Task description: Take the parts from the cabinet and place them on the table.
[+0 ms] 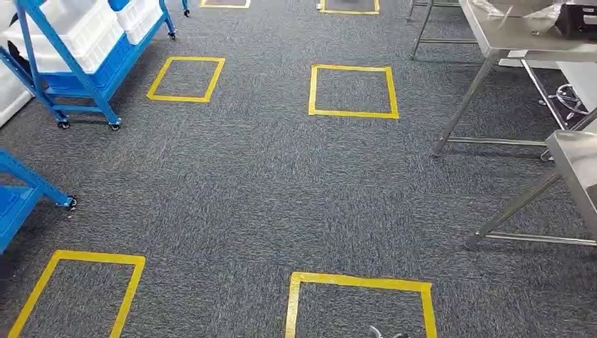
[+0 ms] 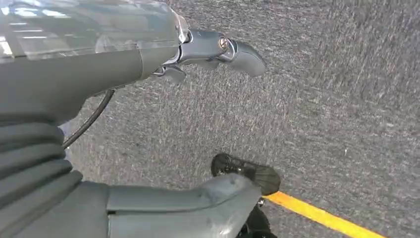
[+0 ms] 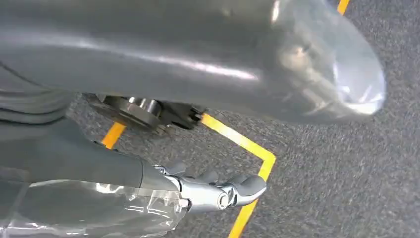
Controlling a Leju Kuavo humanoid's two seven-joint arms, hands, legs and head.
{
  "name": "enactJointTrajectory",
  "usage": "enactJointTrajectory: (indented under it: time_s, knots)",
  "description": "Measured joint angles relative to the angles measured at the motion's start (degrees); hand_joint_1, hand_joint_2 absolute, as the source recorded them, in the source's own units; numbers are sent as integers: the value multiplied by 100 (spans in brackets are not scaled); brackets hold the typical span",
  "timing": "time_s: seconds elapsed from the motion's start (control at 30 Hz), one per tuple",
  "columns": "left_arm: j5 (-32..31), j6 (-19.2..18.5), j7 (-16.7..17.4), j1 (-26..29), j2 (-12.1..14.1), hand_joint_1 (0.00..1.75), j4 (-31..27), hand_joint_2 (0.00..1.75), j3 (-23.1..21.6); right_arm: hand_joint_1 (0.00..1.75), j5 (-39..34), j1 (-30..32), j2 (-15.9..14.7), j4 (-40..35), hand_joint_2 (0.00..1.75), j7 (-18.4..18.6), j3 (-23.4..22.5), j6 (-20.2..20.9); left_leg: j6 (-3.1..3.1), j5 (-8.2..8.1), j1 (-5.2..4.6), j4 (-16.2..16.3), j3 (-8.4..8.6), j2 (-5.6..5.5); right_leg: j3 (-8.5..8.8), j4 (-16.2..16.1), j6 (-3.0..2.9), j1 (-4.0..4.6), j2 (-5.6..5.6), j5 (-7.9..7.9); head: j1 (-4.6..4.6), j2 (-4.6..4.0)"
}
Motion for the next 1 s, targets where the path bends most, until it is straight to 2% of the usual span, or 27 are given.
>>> enactJointTrajectory:
  time_s: [0.03,0.13,0.17,0.2,0.23,0.27,0.3,0.33,0.37,0.4,0.47,0.5,0.53,0.57,0.63,0.67,0.7,0.73,0.77,0.8,0.83,0.87,0.9,0.97,1.0]
  knots:
    - [-22,-11,-9,-10,4,0,2,0,17,0,13,6,0,2,0,4,9,0,-36,-51,-30,80,-17,-33,2,-81,-26,3,-11,39,1,0]
    - [-33,-9,-28,-6,4,0,13,0,48,0,13,2,-2,6,0,24,15,0,-95,-40,-14,42,-14,-69,15,-81,-100,35,-70,52,2,0]
    - [-33,-4,-37,-8,15,0,15,0,59,0,15,0,-2,6,0,28,13,0,-115,-65,-8,84,-12,-56,24,-120,-143,-5,-118,74,7,0]
    - [-28,13,-50,-10,13,0,24,0,59,0,24,4,-9,6,0,52,13,0,-159,-178,-9,227,-56,71,42,-139,-173,0,-136,75,-45,0]
    - [-13,35,-59,-25,13,0,24,0,59,0,35,10,-11,0,0,68,13,0,-202,-397,14,560,-214,148,47,-149,-196,7,-174,73,-79,0]
    - [13,59,-59,-28,13,0,26,0,52,0,35,22,-13,-2,0,88,13,0,-238,-642,46,1024,-445,182,42,-149,-200,17,-212,73,-76,0]
    - [35,66,-59,-29,15,0,28,0,37,0,35,30,-15,-2,0,114,13,0,-257,-814,67,1434,-648,196,38,-148,-208,27,-252,67,-79,0]
    - [39,77,-59,-28,15,0,35,0,30,0,35,36,-20,-2,0,120,13,0,-271,-916,88,1792,-829,207,36,-147,-211,36,-292,62,-76,0]
    - [42,79,-59,-27,13,0,39,0,28,0,35,34,-24,-2,0,120,11,0,-275,-860,100,1845,-865,215,42,-147,-214,43,-324,55,-76,0]
    - [46,81,-59,-27,15,0,46,0,30,0,35,35,-28,-2,0,120,11,0,-269,-668,105,1619,-765,225,52,-147,-213,45,-356,46,-76,0]
    - [48,83,-59,-25,13,0,50,0,26,0,35,34,-31,-2,0,120,11,0,-220,-139,99,571,-243,297,103,-151,-191,47,-414,24,-79,0]
    - [48,92,-59,-26,15,0,52,0,26,0,35,35,-31,-4,0,120,11,0,-182,-17,75,123,-14,468,115,-157,-177,47,-435,15,-76,0]
    - [48,92,-59,-33,18,0,52,0,20,0,35,34,-31,-4,0,120,9,0,-169,-81,25,50,-3,487,130,-154,-134,71,-462,-6,-70,0]
    - [57,94,-61,-33,17,0,52,0,9,0,35,35,-31,-4,0,120,9,0,-124,-69,8,40,-12,450,132,-171,-105,53,-471,-2,-77,0]
    - [61,98,-59,-15,20,0,52,0,11,0,35,31,-31,-7,0,122,11,0,-76,-59,-32,18,-16,388,164,-204,-41,20,-526,4,-74,0]
    - [92,112,-57,-12,20,0,52,0,7,0,35,22,-33,-20,0,122,9,0,-19,-10,-3,-96,35,343,198,-212,7,23,-541,-6,-79,0]
    - [114,114,-46,-5,9,0,52,0,-11,0,35,19,-44,-20,0,125,9,0,-1,47,19,-180,123,317,191,-114,18,2,-402,-60,-59,0]
    - [140,122,-28,-8,4,0,52,0,-20,0,37,22,-46,-20,0,125,7,0,53,66,21,-202,141,305,69,128,8,14,-265,-244,-66,0]
    - [173,129,-9,-10,4,0,52,0,-37,0,35,27,-48,-20,0,129,7,0,70,71,21,-201,135,278,-135,524,9,21,-198,-471,-52,0]
    - [227,153,26,-6,4,0,52,0,-63,0,33,39,-50,-18,0,136,9,0,77,66,16,-197,133,248,-363,963,17,22,-171,-665,-48,0]
    - [263,168,48,4,2,0,52,0,-92,0,33,48,-52,-18,0,138,11,0,85,60,7,-190,133,208,-581,1345,28,22,-159,-767,-55,0]
    - [284,186,66,15,2,0,52,0,-124,0,31,50,-61,-15,0,140,13,0,93,52,5,-176,134,169,-679,1464,31,21,-158,-734,-48,0]
    - [300,195,74,22,2,0,52,0,-144,0,31,52,-63,-15,0,144,13,-2,85,40,6,-164,141,116,-646,1326,36,17,-158,-554,-52,0]
    - [321,195,81,28,2,0,52,0,-182,0,31,52,-81,-18,0,144,13,-2,60,-3,9,-117,168,15,-272,484,30,4,-130,-9,-48,0]
    - [326,197,83,29,2,0,52,0,-199,0,31,51,-87,-18,0,146,13,-2,29,-33,11,-71,168,-24,-58,30,20,-7,-31,188,-44,0]
